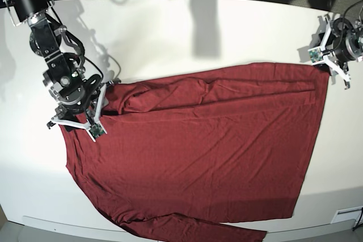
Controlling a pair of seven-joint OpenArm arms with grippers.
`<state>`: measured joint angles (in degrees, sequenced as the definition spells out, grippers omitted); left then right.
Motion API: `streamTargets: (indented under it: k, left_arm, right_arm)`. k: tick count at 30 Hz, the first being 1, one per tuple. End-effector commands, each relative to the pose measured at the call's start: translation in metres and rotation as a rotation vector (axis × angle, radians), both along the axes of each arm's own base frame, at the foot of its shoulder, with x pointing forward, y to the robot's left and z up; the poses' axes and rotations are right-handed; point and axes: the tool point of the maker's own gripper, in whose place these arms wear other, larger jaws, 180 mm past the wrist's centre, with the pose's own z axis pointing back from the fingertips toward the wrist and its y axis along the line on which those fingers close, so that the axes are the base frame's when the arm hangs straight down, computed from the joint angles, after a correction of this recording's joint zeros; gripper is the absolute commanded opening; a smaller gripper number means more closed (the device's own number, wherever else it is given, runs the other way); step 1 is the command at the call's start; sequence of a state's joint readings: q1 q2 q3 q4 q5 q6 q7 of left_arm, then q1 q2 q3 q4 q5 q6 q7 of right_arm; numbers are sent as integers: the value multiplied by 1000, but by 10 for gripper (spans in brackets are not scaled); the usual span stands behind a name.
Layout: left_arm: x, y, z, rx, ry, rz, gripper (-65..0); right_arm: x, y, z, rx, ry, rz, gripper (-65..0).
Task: Fold the T-shirt properly
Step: 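Adjust both grippers' hold on the lifted shoulder edge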
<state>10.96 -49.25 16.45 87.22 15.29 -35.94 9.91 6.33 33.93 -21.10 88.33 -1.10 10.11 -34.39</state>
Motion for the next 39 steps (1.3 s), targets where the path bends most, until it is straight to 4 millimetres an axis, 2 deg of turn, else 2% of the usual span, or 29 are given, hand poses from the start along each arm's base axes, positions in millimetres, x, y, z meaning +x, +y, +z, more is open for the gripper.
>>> streamTargets:
  k: [1, 4, 9, 18, 24, 25, 26, 28, 29, 34, 39]
  left_arm:
    - [13, 7, 9, 25, -56, -11, -435]
    - [8, 4, -7, 34, -56, -45, -435]
    - [-7, 14, -39, 85, 0, -24, -435]
    - [2, 36, -47, 113, 15, 33, -435]
    - [-13, 37, -54, 119, 100, 21, -435]
    - [-16, 37, -55, 118, 112, 18, -441]
    - [-17, 37, -55, 118, 116, 17, -480]
    - [-17, 37, -56, 118, 120, 17, -615]
    - [-18, 37, -56, 120, 121, 17, -650]
    - [-18, 36, -56, 110, 121, 22, -650]
    - [-18, 29, -57, 69, 125, 51, -650]
  right_arm:
    - [11, -5, 16, -9, -51, -3, -344]
    - [11, -6, 15, -11, -48, -4, -344]
    - [9, -8, 14, -17, -37, -12, -345]
    - [9, -8, 14, -16, -38, -12, -344]
    - [10, -8, 14, -16, -39, -11, -345]
    - [10, -7, 14, -15, -40, -10, -345]
    - [10, -7, 15, -15, -41, -9, -345]
    - [11, -6, 15, -12, -47, -5, -344]
    - [11, -6, 15, -12, -47, -5, -344]
    - [7, -10, 12, -28, -16, -21, -345]
    - [0, 6, 21, -39, 28, 62, -345]
